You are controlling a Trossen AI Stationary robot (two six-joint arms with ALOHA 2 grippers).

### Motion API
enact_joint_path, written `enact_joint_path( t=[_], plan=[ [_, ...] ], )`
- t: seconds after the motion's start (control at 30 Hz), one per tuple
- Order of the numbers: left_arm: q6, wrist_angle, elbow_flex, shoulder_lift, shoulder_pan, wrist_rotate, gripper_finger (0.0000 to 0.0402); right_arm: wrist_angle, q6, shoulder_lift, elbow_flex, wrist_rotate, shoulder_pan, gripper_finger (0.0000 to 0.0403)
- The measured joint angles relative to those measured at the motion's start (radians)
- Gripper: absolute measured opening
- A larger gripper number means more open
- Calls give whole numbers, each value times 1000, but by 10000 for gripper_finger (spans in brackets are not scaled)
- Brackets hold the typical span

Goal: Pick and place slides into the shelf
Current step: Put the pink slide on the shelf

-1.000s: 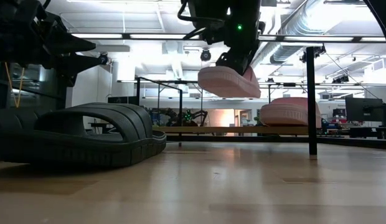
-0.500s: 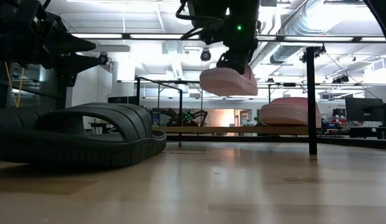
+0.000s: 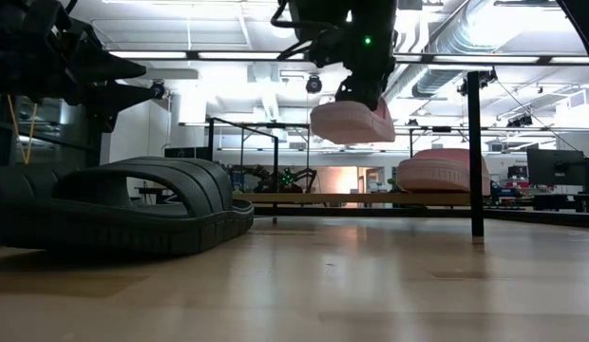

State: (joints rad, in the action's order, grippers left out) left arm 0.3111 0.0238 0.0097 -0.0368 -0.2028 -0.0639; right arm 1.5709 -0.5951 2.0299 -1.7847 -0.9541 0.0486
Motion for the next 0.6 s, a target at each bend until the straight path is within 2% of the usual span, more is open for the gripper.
enact_joint_path(
  t=[0.6],
  plan=[
    [-2,0,0,0,0,0,205,-2,-16,-149,0,1,43,0]
  ],
)
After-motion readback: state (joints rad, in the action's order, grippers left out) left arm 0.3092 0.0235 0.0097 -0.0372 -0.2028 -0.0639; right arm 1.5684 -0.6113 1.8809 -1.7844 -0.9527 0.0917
